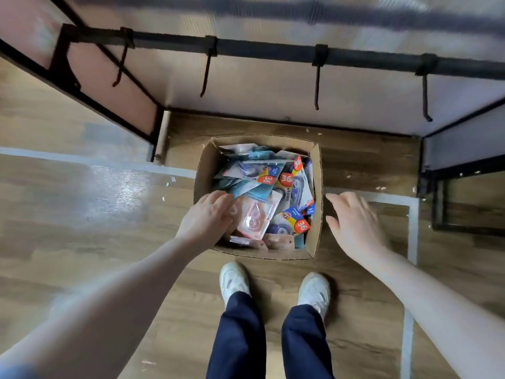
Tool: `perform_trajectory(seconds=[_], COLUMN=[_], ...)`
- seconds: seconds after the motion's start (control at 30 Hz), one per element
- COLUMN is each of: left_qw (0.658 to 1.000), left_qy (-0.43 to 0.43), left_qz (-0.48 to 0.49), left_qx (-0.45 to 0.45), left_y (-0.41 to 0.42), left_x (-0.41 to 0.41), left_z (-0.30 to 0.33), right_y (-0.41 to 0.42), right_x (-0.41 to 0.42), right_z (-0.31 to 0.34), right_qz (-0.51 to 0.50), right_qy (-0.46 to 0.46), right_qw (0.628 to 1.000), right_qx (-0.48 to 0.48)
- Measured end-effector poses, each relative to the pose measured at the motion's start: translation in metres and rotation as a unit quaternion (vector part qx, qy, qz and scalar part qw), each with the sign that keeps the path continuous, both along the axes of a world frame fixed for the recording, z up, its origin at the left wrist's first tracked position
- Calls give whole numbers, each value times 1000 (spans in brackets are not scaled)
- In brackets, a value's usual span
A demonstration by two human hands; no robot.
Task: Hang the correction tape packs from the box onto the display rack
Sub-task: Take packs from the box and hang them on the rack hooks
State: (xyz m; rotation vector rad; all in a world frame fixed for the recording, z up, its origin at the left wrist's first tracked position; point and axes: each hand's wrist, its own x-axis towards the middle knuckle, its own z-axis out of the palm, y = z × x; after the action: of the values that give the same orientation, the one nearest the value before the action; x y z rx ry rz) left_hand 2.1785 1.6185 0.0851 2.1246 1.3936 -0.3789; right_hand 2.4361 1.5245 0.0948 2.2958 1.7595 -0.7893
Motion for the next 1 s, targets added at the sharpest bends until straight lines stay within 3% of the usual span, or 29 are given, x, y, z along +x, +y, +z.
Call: perform_trajectory(seconds=[0.77,1.0], left_qw=[994,985], left_qy=[67,114], left_qz=[-63,-126], left_qx=[55,38], left_y=[74,74], left_x=[27,37], left_z=[-128,-166], right_y=[25,34], right_x=[-11,-14], right_z=[-114,-133], right_qz=[-12,-1], right_qy=[28,16], right_qw=[998,998], right_qx=[-50,-60])
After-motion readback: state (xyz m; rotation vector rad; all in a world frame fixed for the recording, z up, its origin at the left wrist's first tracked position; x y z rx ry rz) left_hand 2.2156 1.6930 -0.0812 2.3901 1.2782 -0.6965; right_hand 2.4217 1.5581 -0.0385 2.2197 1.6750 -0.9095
